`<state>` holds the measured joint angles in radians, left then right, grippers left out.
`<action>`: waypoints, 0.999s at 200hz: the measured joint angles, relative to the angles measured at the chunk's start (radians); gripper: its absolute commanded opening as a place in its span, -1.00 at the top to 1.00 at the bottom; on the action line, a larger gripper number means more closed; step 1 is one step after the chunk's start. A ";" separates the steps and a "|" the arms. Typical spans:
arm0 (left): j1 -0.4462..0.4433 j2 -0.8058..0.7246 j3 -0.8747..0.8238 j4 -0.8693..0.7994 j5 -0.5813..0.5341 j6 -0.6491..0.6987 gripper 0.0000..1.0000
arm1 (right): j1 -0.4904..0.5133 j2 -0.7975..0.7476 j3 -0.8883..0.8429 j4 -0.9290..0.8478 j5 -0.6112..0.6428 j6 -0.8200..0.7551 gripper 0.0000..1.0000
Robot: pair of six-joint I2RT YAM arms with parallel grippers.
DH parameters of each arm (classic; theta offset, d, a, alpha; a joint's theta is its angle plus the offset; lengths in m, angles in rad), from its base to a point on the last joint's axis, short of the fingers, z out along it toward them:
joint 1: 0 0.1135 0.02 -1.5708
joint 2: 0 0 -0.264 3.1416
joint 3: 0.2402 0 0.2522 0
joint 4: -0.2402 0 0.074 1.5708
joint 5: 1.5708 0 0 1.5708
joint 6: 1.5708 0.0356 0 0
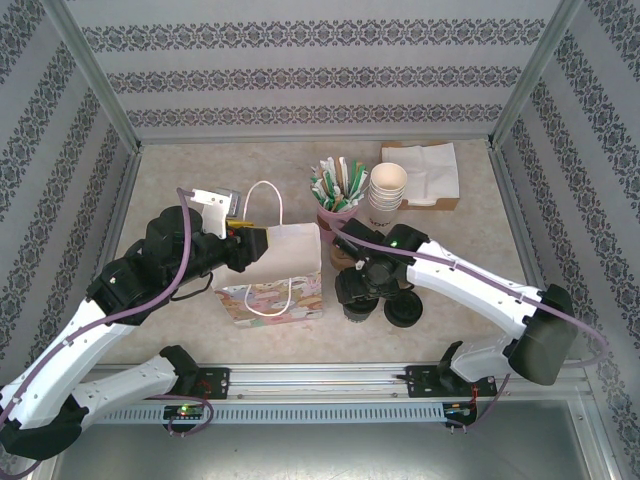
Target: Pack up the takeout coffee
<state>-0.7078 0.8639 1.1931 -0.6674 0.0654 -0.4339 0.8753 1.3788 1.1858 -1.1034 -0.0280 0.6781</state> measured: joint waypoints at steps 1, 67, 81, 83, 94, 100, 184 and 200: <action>0.000 0.000 0.000 0.000 0.000 0.000 0.14 | 0.000 0.001 0.000 -0.001 0.000 -0.001 -0.43; 0.000 0.000 -0.003 0.000 -0.015 0.000 0.14 | 0.013 0.040 0.041 -0.034 0.000 -0.020 -0.44; 0.000 0.000 -0.005 0.000 -0.015 0.000 0.14 | 0.013 0.040 0.042 -0.035 0.001 -0.023 -0.44; 0.000 0.000 -0.005 0.000 -0.015 0.000 0.14 | 0.013 0.040 0.042 -0.035 0.001 -0.023 -0.44; 0.000 0.000 -0.005 0.000 -0.016 0.000 0.14 | 0.013 0.040 0.042 -0.038 0.004 -0.024 -0.44; 0.000 0.000 -0.005 -0.001 -0.017 0.000 0.14 | 0.013 0.040 0.042 -0.039 0.005 -0.024 -0.45; 0.000 0.000 -0.005 0.000 -0.018 0.000 0.14 | 0.013 0.043 0.042 -0.040 0.012 -0.024 -0.45; 0.000 0.000 -0.005 0.000 -0.018 0.000 0.14 | 0.013 0.047 0.040 -0.040 0.013 -0.024 -0.45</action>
<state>-0.7078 0.8639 1.1881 -0.6678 0.0479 -0.4335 0.8883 1.4258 1.2263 -1.1431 -0.0154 0.6544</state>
